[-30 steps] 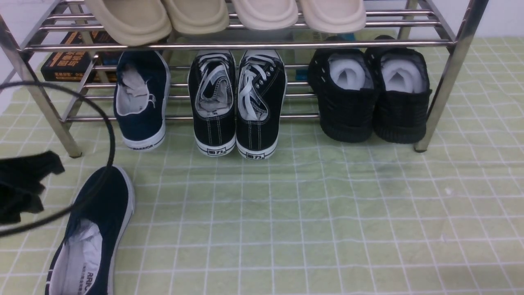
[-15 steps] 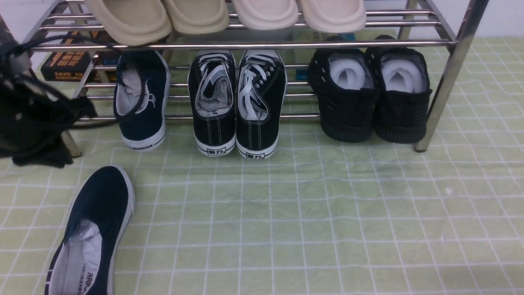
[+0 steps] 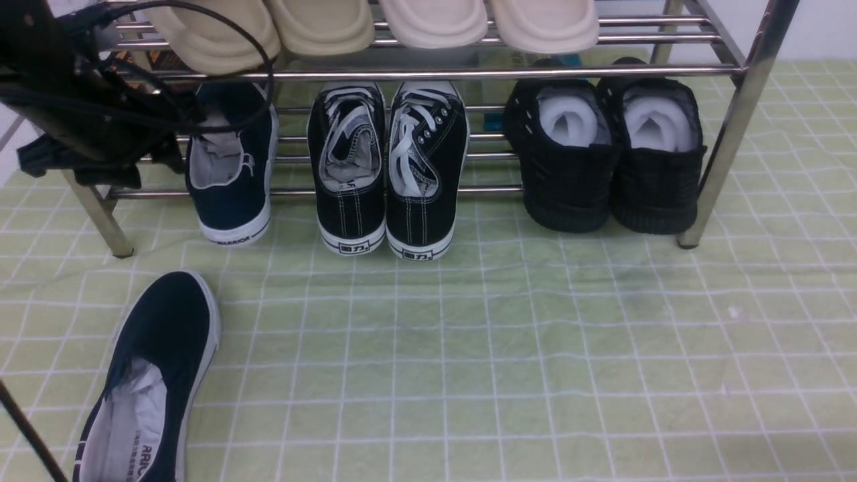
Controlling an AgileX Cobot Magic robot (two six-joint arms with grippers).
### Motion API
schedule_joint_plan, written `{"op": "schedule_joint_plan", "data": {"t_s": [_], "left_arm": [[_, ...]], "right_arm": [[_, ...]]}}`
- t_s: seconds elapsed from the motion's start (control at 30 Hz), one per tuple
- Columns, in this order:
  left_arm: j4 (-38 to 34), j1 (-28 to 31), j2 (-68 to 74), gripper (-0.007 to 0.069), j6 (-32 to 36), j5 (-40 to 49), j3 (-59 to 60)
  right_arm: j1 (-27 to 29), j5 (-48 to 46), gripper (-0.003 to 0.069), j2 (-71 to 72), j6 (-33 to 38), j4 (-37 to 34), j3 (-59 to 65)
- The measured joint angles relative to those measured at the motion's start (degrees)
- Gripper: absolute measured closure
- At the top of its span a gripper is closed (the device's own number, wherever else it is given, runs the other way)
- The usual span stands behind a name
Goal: Take the shoes off the shelf with your hand from the green coffee tablecloth.
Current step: 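Grasp the leftmost shoe on the bottom shelf of the shoe rack with the left gripper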
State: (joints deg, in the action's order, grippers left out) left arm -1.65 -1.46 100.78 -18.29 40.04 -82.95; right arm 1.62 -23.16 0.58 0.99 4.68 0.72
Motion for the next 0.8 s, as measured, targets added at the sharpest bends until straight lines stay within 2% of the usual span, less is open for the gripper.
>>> {"op": "schedule_joint_plan", "data": {"t_s": [0.2, 0.67, 0.77, 0.8], "left_arm": [[-3.49, 0.0, 2.69, 0.0238, 0.11, -4.82, -0.21], [-3.9, 0.0, 7.89, 0.0246, 0.11, -12.01, -0.31], [-4.12, 0.0, 8.05, 0.0348, 0.11, -13.6, -0.43], [-4.12, 0.0, 8.11, 0.0358, 0.11, -13.6, -0.43]], "right_arm": [[0.0, 0.0, 0.0421, 0.0, 0.0, 0.0, 0.0], [0.0, 0.0, 0.0421, 0.0, 0.0, 0.0, 0.0], [0.0, 0.0, 0.0421, 0.0, 0.0, 0.0, 0.0], [0.0, 0.0, 0.0421, 0.0, 0.0, 0.0, 0.0]]}}
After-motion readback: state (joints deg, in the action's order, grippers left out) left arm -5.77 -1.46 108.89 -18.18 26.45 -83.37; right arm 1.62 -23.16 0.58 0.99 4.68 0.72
